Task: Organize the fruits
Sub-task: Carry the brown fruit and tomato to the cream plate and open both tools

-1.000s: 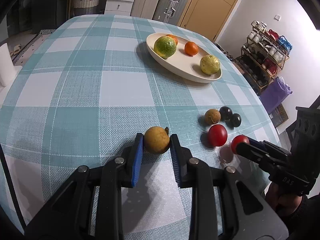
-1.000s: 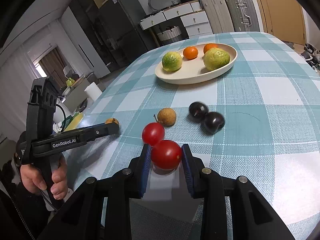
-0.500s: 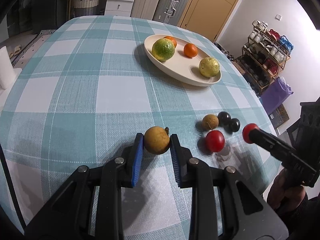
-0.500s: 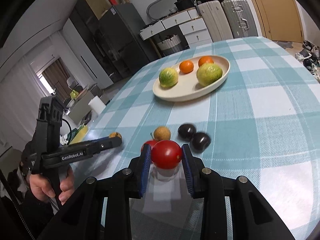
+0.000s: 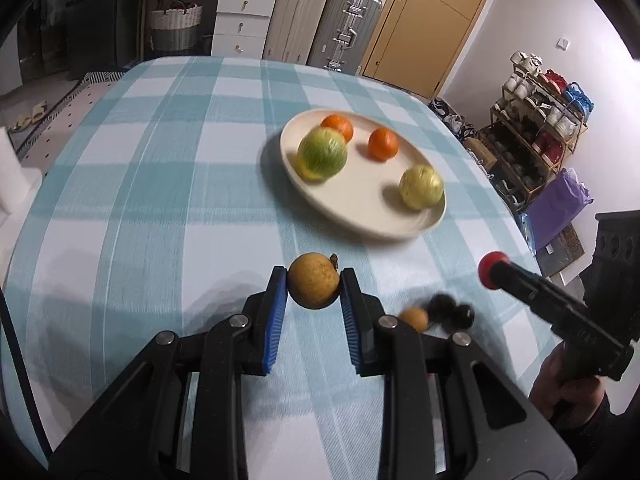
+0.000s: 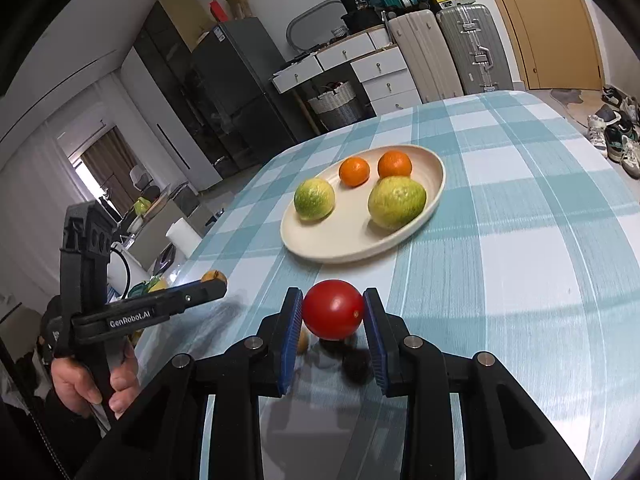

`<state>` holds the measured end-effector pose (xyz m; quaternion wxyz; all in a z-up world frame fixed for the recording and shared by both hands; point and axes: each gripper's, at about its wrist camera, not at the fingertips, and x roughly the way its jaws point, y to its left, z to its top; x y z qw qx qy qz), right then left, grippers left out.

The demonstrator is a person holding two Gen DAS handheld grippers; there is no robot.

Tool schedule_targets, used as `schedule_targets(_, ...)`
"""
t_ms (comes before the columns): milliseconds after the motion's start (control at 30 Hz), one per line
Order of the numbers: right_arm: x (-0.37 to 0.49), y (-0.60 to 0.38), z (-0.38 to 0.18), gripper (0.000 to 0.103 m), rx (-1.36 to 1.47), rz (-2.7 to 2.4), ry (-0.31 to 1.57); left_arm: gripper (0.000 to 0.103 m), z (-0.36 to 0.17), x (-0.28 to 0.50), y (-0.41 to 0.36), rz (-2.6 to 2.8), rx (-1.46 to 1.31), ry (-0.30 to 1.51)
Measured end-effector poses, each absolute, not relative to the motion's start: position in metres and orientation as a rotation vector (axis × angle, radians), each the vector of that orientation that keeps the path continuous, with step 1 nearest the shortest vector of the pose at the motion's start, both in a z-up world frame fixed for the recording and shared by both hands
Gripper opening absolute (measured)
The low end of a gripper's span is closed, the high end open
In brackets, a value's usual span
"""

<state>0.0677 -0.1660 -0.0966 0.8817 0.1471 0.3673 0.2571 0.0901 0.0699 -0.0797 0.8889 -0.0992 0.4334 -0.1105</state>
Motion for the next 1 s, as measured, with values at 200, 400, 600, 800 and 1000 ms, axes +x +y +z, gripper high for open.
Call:
schedule_targets(200,0.091,-0.162,-0.083,0.031,0.253,0.542,0.752,0.024,-0.06,0.125,0.056,-0.27,-0.189,0.867)
schedule_targets(400,0.121,-0.163,-0.065,0.031,0.229,0.547,0.724,0.024,-0.046,0.166,0.04,-0.311,-0.188,0.858)
schedule_targets(600,0.156,-0.168,-0.057,0.031,0.233,0.529,0.711,0.024,-0.043,0.21,0.018,-0.349,-0.184,0.878)
schedule_targets(800,0.19,-0.175,-0.063,0.031,0.244,0.501,0.73,0.024,-0.057,0.253,0.001,-0.346,-0.215,0.923)
schedule_targets(1000,0.216,-0.176,-0.081,0.031,0.246,0.498,0.78,0.024,-0.079,0.281,-0.011,-0.338,-0.22,0.967)
